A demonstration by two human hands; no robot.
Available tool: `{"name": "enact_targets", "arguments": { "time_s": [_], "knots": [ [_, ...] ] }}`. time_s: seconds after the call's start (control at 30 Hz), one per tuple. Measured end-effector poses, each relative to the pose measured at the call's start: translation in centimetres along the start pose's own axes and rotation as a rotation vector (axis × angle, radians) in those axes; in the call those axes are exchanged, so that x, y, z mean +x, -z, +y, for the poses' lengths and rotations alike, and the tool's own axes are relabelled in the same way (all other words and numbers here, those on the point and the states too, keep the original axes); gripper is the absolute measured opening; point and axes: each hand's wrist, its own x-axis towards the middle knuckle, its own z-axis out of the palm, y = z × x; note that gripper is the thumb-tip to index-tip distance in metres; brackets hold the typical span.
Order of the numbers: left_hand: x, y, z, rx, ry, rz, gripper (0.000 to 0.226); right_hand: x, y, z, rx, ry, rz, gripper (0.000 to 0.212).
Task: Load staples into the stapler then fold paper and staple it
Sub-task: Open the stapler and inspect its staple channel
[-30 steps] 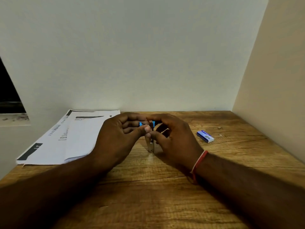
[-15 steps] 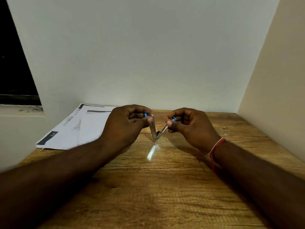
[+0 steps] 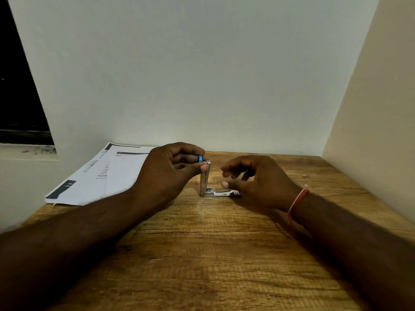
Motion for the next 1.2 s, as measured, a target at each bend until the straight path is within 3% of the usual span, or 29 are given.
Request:
{"name": "enact_targets", "arguments": {
  "time_s": [0.23,0.47,0.57,1.0,1.2],
  "knots": [
    [-0.5,-0.2,0.1,0.013,-0.065,-0.046,0.032,-0.7,-1.3,-2.1,0.168,0.171,0.107,0.031],
    [-0.5,-0.1,-0.2,-0.044,-0.062,-0.083,0.032,-0.7,-1.5,-2.3,0.280,0.071,0.132,0.022],
    [-0.5,-0.1,-0.1,-0.036,-0.061,-0.083,0.034,-0.8,-1.8,-2.4,0.328,0.057,0.112,0.029],
    [-0.9,-0.7,1.0,-0.012,-0.099,-0.100,0.028,-0.8,-2.2,-1.5,0.222,0.118,0.128,0.009],
    [-0.9,-0.5,1.1,0.044,-0.137,-0.075,0.026,-0.9,-2.0,-1.7,0.294,0.051,0.090,0.025]
  ]
}}
